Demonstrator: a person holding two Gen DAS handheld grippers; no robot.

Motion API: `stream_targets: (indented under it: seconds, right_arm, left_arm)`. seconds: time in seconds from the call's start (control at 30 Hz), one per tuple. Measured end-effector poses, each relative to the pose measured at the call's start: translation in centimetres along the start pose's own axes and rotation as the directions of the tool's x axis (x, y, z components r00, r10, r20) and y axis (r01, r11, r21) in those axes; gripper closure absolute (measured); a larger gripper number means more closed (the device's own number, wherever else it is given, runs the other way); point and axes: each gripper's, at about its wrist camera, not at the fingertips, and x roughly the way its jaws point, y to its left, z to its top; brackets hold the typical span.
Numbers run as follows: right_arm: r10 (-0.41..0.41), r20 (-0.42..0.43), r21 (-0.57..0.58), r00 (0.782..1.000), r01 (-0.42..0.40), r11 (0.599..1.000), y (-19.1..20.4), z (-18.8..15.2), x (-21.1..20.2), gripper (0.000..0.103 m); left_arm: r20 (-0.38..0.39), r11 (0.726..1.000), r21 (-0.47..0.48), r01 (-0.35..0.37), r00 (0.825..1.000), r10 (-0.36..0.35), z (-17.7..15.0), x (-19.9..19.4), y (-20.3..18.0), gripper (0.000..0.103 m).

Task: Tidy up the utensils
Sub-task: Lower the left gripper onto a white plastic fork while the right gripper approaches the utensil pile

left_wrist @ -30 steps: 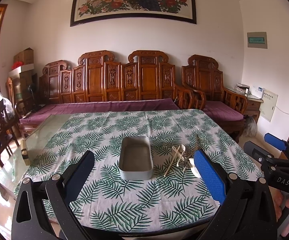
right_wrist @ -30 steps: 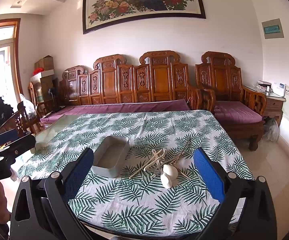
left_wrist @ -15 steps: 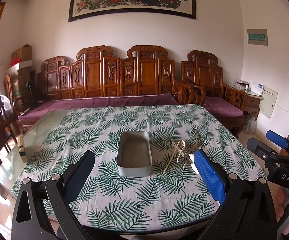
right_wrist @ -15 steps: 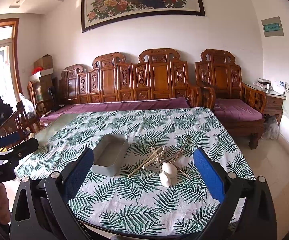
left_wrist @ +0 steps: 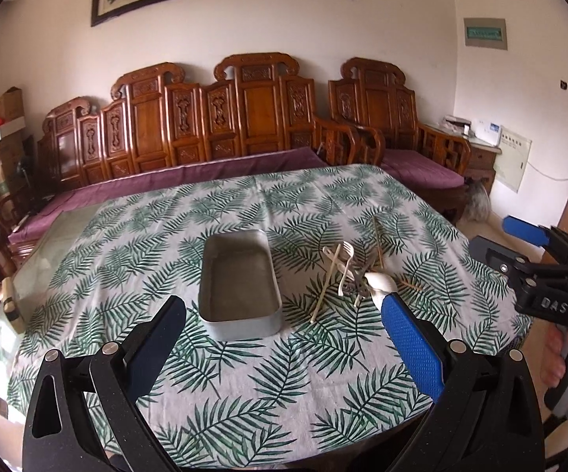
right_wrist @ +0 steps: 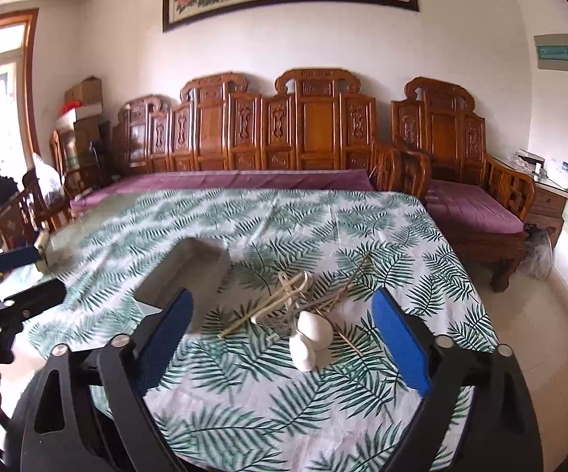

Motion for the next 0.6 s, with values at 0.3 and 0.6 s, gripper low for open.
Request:
stream_targets:
  seconds: [0.3, 0.6]
  right_arm:
    - [-0.028, -0.126, -0.036, 0.992, 0.023, 0.999, -3.4, -0.5, 6.9, 0.028]
    - [0.005, -0.215, -0.028, 0.977, -0.012, 1.0, -5.6, -1.6, 12.3, 0.046]
  left_arm:
    - [-0.077, 0.998, 0.023, 0.062, 0.995, -0.06, 0.1, 4.6, -1.0, 0.006]
    - [-0.145, 0.986, 0.026, 0.166, 0.976, -0.16, 0.7, 9.4, -2.4, 0.019]
